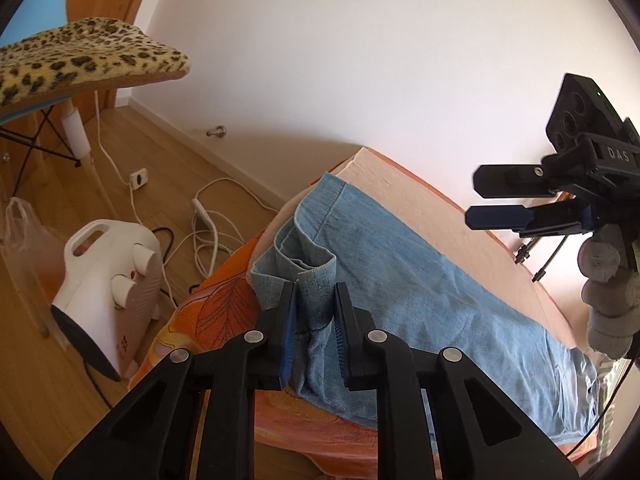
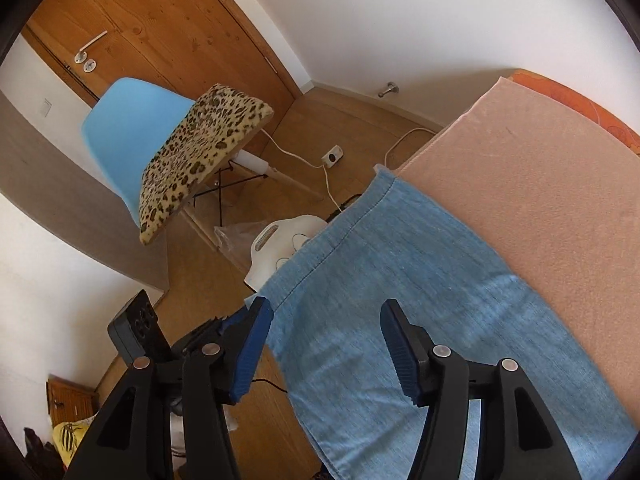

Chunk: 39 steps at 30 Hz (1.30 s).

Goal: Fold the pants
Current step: 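Close the left tool on the jeans hem while the right tool grasps the denim, then lift the held jeans with both tools and fold them over the stack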

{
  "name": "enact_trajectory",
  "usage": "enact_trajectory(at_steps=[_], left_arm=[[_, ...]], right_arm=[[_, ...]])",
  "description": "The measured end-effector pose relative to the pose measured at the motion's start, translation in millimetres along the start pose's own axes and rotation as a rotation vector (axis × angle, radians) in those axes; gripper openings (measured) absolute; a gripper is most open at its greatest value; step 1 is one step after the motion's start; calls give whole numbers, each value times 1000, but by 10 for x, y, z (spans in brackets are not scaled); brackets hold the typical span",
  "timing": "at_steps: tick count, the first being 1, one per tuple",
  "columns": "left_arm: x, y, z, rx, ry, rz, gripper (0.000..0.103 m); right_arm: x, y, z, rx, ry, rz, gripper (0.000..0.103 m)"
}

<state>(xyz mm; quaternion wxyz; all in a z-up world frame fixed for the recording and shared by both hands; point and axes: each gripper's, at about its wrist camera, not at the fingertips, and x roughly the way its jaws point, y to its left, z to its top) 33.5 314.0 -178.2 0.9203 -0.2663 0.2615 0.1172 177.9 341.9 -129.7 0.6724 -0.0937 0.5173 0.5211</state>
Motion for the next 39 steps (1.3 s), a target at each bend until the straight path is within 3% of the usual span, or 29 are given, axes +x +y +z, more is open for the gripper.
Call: enact_trajectory(at_steps=[8, 11, 15, 16, 19, 22, 24, 28, 35, 37, 38, 39], left_arm=[[-18, -57, -48, 39, -22, -11, 15], [-32, -57, -65, 44, -33, 0, 15], [-25, -98, -115, 75, -34, 26, 15], [-30, -110, -130, 86, -39, 49, 15], [-67, -91, -170, 78, -58, 103, 16], [-44, -18, -181, 31, -29, 77, 23], [7, 61, -163, -24, 5, 47, 35], [71, 203, -83, -114, 32, 2, 35], [142, 146, -39, -100, 32, -13, 35], [155, 119, -38, -85, 32, -9, 29], [156, 111, -35, -83, 27, -17, 20], [141, 110, -36, -81, 20, -16, 18]], right_arm=[[1049, 364, 205, -19, 164, -10, 59], [1313, 473, 191, -63, 235, -87, 54], [1535, 557, 131, -108, 289, -204, 31], [1538, 555, 119, -110, 281, -228, 21], [1485, 454, 114, -72, 266, -206, 6], [1456, 361, 136, -32, 250, -169, 3], [1427, 340, 140, -22, 239, -153, 2], [1352, 338, 144, -10, 218, -129, 2], [1304, 293, 178, 16, 216, -91, 2], [1283, 273, 205, 29, 211, -81, 9], [1267, 265, 229, 34, 212, -83, 12], [1227, 256, 256, 41, 204, -78, 29]])
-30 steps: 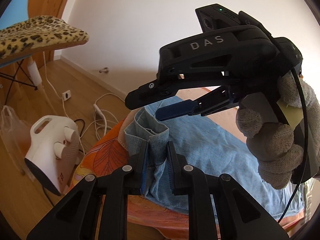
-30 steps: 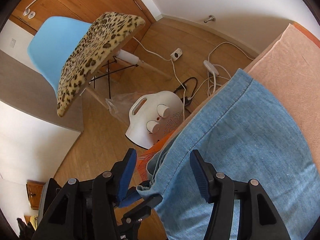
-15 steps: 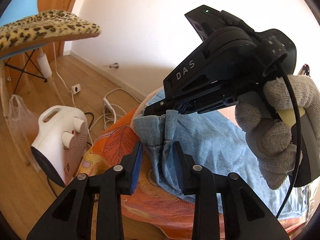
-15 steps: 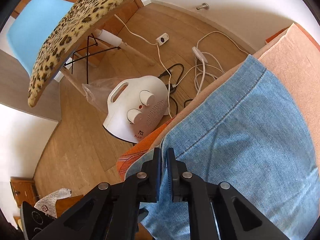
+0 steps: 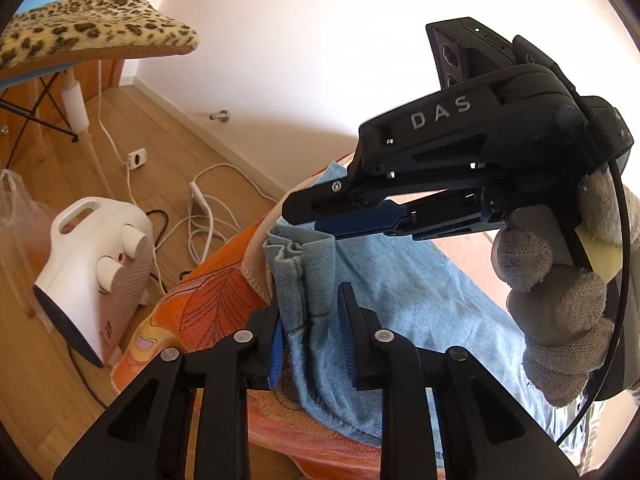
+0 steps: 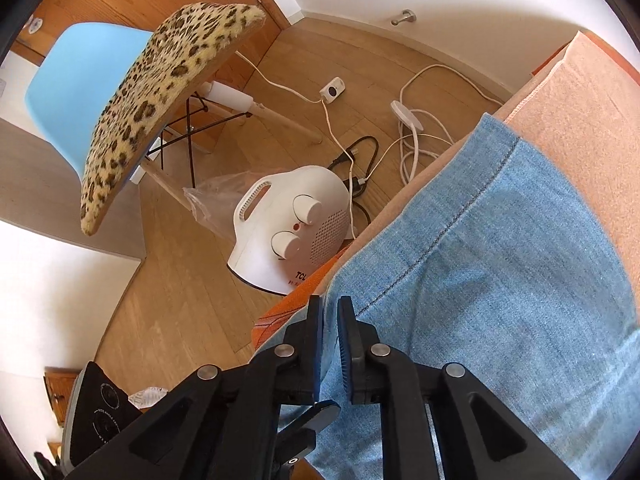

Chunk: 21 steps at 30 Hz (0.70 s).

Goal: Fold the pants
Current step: 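Lift the held jeans with both tools and fold them over the stack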

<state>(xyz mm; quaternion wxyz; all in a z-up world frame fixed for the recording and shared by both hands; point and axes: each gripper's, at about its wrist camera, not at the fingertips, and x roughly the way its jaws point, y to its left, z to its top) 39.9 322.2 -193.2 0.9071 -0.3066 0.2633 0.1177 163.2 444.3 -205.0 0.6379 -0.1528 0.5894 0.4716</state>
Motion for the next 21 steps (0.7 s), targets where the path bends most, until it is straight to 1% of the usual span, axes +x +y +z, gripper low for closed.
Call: enact_trajectory(at_steps=[1, 3, 6, 9, 12, 15, 16, 18, 19, 21], left_arm=[[-17, -4, -1, 4, -11, -5, 15], [-53, -45, -1, 28, -32, -9, 12], [-103, -182, -9, 103, -56, -24, 12], [-161, -391, -47, 212, -77, -35, 11], [-194, -570, -93, 298, -82, -52, 11], [-213, -668, -108, 334, -78, -77, 11], [-228, -695, -114, 346, -78, -80, 11], [-231, -743, -129, 369, -75, -89, 11], [-230, -759, -135, 377, -72, -93, 11], [-224, -805, -156, 396, -62, -105, 11]], right_arm=[[-52, -9, 19, 5, -12, -2, 41], [-140, -16, 68, -6, -21, -12, 41], [-233, -54, 169, -17, -7, -73, 42], [-255, -142, 276, -8, 19, -123, 57], [-264, -196, 403, -18, 33, -160, 57], [-212, -235, 524, -22, 75, -177, 56], [-190, -228, 554, -37, 83, -206, 56], [-130, -200, 590, -83, 101, -291, 56], [-98, -200, 602, -98, 118, -315, 56], [-55, -212, 626, -108, 140, -333, 56]])
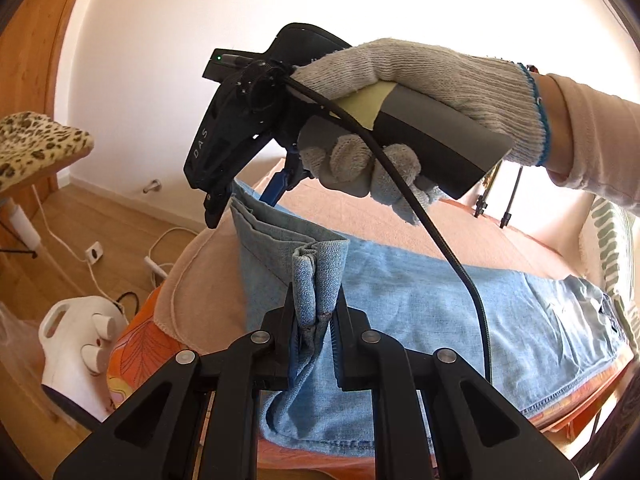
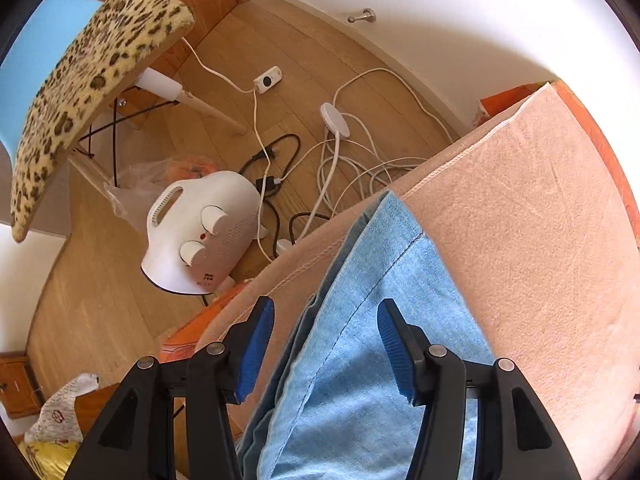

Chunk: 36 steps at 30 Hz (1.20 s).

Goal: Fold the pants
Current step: 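Lift the held jeans with both tools and fold them over the stack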

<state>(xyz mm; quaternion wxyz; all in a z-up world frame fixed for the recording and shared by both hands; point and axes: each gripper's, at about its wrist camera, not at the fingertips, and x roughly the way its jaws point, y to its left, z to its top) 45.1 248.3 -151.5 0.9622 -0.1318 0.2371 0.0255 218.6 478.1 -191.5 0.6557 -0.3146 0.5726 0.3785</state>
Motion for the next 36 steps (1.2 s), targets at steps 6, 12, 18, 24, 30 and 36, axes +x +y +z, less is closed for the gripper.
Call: enact_trajectory(at_steps=[6, 12, 18, 24, 30, 36], left_arm=[[-35, -136, 23, 33, 26, -54, 11], [-153, -124, 266, -12, 23, -128, 11], [-353, -502, 667, 88, -1, -178, 11], [-374, -996, 821, 165, 4, -225, 11], [-301, -1444, 713, 197, 43, -272, 11], [-221, -1941, 603, 230, 81, -336, 11]], right_arm=[[11, -70, -62, -12, 7, -32, 28], [-451, -389, -313, 57, -120, 20, 6], [-1124, -753, -661, 129, -251, 72, 5], [-1625, -1137, -1112, 195, -343, 95, 5], [-1768, -1526, -1598, 263, -378, 109, 5], [-1836, -1994, -2201, 328, -394, 110, 4]])
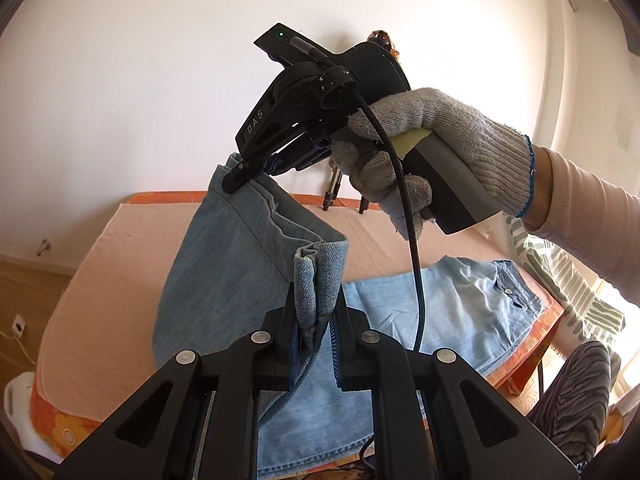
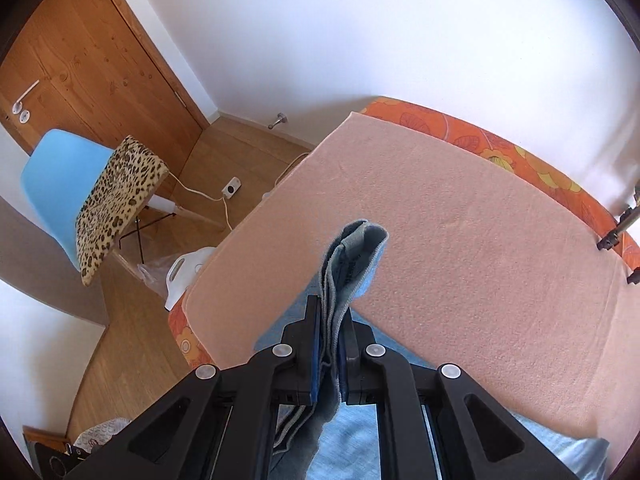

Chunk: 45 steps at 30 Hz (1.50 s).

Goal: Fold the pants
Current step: 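Lift the held jeans with both tools and fold them over the stack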

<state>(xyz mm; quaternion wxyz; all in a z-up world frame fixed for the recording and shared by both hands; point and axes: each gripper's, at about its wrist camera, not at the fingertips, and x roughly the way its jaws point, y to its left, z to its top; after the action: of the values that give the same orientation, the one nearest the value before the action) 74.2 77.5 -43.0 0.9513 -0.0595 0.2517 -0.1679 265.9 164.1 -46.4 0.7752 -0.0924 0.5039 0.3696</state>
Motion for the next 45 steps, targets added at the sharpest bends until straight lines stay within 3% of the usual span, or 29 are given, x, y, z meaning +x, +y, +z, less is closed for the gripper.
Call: enact_trajectory(at_steps=[20, 32, 45], left_arm=[[950, -1534, -164, 112, 157, -241, 11], [1400, -2364, -280, 150, 206, -364, 11], [1799, -3091, -309, 201, 253, -463, 11]], right_arm=[[-982, -1948, -1365, 231, -83, -40, 4], [-1480, -2823, -2103, 327, -119, -81, 4], [-1905, -3516, -2658, 401, -162, -113, 4]])
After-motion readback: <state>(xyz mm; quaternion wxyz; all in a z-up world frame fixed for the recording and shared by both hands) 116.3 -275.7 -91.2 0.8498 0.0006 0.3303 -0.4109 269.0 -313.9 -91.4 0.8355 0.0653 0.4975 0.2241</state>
